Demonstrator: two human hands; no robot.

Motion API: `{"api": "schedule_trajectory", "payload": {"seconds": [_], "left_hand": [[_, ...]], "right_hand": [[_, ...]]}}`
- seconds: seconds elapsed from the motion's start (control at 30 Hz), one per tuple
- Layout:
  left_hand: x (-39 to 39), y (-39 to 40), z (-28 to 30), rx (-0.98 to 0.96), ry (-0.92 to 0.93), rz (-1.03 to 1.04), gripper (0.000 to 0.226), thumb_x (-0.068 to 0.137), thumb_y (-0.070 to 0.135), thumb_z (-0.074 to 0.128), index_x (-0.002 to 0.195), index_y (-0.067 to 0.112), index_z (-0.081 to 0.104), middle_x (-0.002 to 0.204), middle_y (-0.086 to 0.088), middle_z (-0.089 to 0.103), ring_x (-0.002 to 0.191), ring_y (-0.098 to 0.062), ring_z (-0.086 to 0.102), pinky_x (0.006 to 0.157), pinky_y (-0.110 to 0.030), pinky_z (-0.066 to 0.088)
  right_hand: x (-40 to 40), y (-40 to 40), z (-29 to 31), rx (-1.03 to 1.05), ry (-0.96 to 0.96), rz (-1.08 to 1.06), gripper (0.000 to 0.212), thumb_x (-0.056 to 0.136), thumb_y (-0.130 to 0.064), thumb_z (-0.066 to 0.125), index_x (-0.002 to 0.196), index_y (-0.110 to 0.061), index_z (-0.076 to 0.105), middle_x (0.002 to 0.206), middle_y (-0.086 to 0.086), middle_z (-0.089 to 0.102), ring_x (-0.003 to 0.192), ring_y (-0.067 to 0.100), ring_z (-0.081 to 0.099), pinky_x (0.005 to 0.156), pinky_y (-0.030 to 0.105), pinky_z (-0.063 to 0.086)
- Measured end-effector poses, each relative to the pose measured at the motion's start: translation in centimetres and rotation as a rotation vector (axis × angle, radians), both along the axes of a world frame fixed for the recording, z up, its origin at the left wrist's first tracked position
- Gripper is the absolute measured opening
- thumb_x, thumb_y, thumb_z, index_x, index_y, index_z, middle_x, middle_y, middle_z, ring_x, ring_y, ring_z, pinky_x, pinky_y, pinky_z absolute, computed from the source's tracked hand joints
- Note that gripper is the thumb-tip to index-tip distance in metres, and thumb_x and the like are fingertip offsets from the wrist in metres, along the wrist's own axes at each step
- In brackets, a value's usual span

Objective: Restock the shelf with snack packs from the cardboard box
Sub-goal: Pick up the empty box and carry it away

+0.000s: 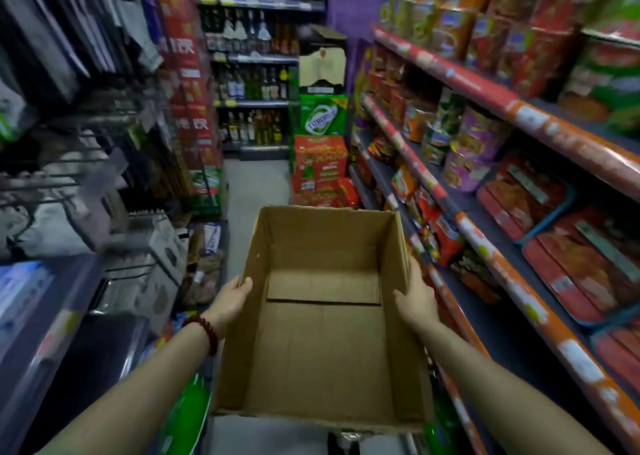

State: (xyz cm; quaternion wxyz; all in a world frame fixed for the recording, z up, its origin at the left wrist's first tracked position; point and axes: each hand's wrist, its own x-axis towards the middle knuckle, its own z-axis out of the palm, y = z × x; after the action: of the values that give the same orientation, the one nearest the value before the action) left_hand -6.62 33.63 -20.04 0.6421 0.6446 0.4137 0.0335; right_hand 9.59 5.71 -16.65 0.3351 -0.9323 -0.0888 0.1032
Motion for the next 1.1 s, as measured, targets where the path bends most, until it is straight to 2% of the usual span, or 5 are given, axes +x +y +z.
{"api": "schedule_trajectory", "payload": {"seconds": [0.33,0.47,0.6,0.9,1.1], "left_hand": [[9.5,9.4,1.7,0.001,-0.032,0.232,0.040,0.099,0.044,0.039,0.132,0.023,0.044,0.128,-0.006,0.056,0.116,-0.030,0.056,0.100,-0.049,0.046],[12.9,16.3,-2.3,-0.003,-0.032,0.273,0.089,0.073,0.076,0.048,0.147,0.030,0.029,0.147,-0.001,0.043,0.130,-0.028,0.046,0.105,-0.052,0.041],[17.7,20.3,-0.6,-0.033,-0.015,0.308,0.050,0.096,0.050,0.040,0.139,0.024,0.039,0.136,-0.004,0.052,0.120,-0.028,0.053,0.101,-0.050,0.045],[29.1,36.2,-1.9,-0.031,0.015,0.219,0.060,0.094,0.053,0.040,0.145,0.021,0.036,0.143,-0.006,0.047,0.127,-0.030,0.049,0.104,-0.051,0.042],[36.2,46.0,-0.7,-0.048,-0.025,0.205,0.050,0.098,0.045,0.039,0.143,0.023,0.039,0.138,-0.006,0.052,0.124,-0.030,0.051,0.105,-0.051,0.041]], "right_hand": [[16.6,14.4,2.4,0.043,-0.019,0.303,0.074,0.092,-0.009,0.054,0.150,-0.030,0.014,0.137,0.013,0.052,0.118,0.034,0.055,0.094,0.040,0.047],[21.6,20.2,2.5,0.041,-0.018,0.343,0.076,0.092,-0.009,0.055,0.150,-0.033,0.012,0.135,0.016,0.053,0.117,0.034,0.056,0.093,0.042,0.048],[26.0,26.1,1.2,0.057,0.009,0.344,0.077,0.092,-0.007,0.055,0.150,-0.033,0.011,0.136,0.016,0.052,0.119,0.034,0.055,0.095,0.044,0.048],[35.2,39.9,-0.1,0.090,0.039,0.248,0.081,0.089,-0.006,0.058,0.149,-0.035,0.013,0.138,0.016,0.051,0.122,0.034,0.053,0.099,0.049,0.047],[40.9,47.7,0.3,0.117,0.141,0.215,0.073,0.086,-0.009,0.065,0.147,-0.018,0.026,0.137,0.015,0.051,0.123,0.033,0.052,0.102,0.043,0.045]]}}
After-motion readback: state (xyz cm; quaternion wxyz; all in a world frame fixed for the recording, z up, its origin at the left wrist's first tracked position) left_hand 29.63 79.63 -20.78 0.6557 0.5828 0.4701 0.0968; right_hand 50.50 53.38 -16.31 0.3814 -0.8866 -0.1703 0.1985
